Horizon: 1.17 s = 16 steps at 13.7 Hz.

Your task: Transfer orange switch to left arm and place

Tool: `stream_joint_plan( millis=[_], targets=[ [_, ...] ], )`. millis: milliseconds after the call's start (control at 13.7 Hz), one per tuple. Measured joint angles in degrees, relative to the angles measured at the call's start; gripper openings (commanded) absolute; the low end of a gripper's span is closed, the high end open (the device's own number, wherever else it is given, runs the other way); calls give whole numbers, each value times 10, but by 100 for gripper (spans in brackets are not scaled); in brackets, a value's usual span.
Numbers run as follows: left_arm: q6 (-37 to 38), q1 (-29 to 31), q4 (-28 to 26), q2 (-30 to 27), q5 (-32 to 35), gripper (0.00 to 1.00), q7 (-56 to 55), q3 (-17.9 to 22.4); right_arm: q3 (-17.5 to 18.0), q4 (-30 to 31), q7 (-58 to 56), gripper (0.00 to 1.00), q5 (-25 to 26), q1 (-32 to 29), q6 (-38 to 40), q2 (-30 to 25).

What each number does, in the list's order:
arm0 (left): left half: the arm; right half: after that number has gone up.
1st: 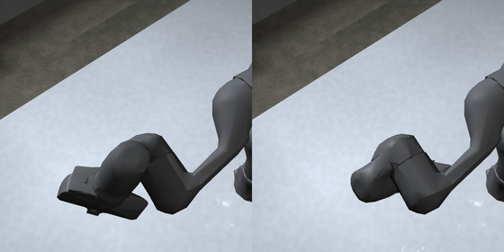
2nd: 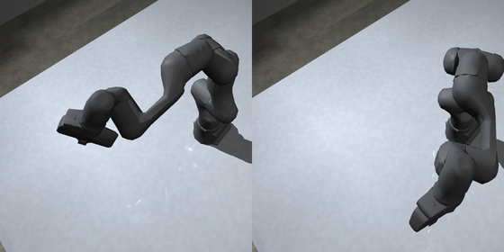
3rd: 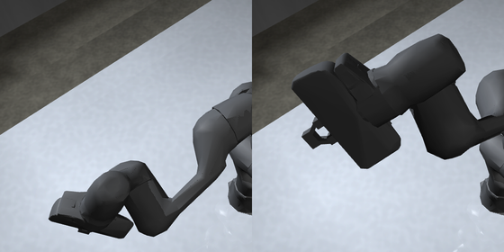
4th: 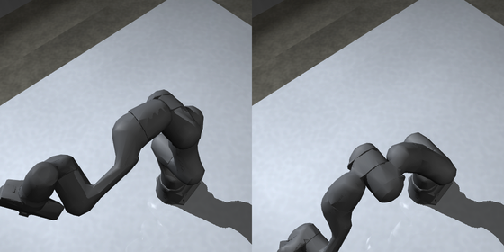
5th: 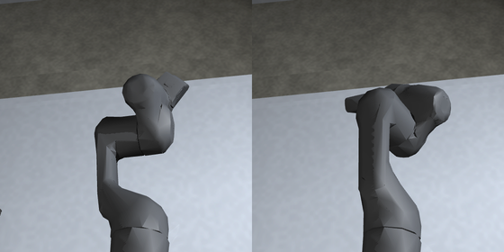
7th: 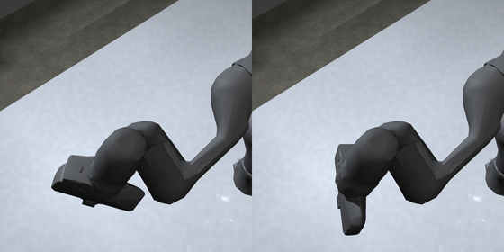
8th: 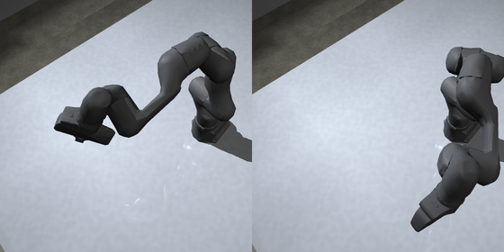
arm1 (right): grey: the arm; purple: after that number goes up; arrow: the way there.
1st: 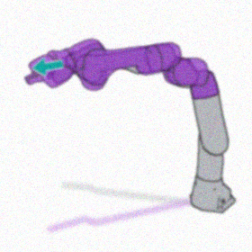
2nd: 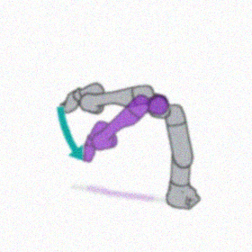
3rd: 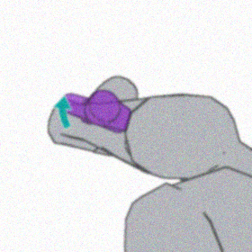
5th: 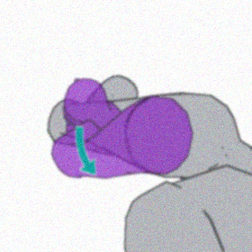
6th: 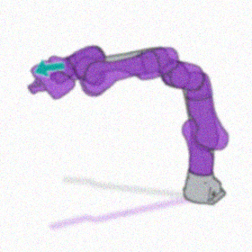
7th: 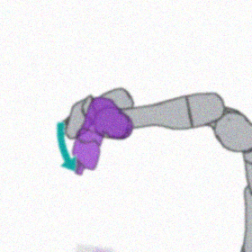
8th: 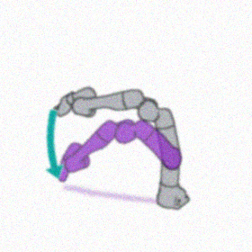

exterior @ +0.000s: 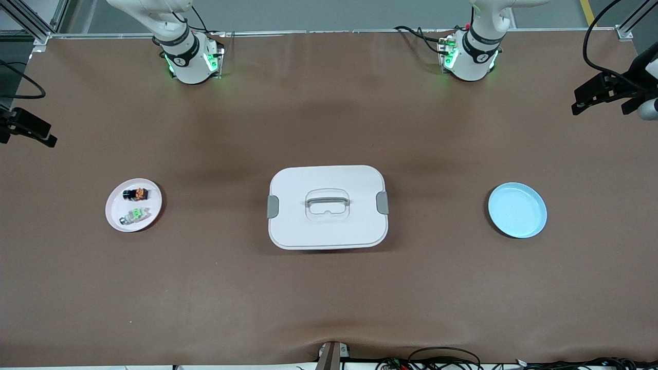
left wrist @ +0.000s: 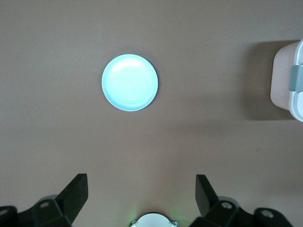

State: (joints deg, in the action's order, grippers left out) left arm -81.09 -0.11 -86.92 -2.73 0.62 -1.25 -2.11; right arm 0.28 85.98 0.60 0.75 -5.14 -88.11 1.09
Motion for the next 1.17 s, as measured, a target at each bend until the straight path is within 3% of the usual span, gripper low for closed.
stream_joint_plan(
  millis=[1167],
  targets=[
    [1, 9, 0, 15, 4, 100, 0, 1, 0, 0, 0, 100, 0, 0, 0, 0]
  ],
)
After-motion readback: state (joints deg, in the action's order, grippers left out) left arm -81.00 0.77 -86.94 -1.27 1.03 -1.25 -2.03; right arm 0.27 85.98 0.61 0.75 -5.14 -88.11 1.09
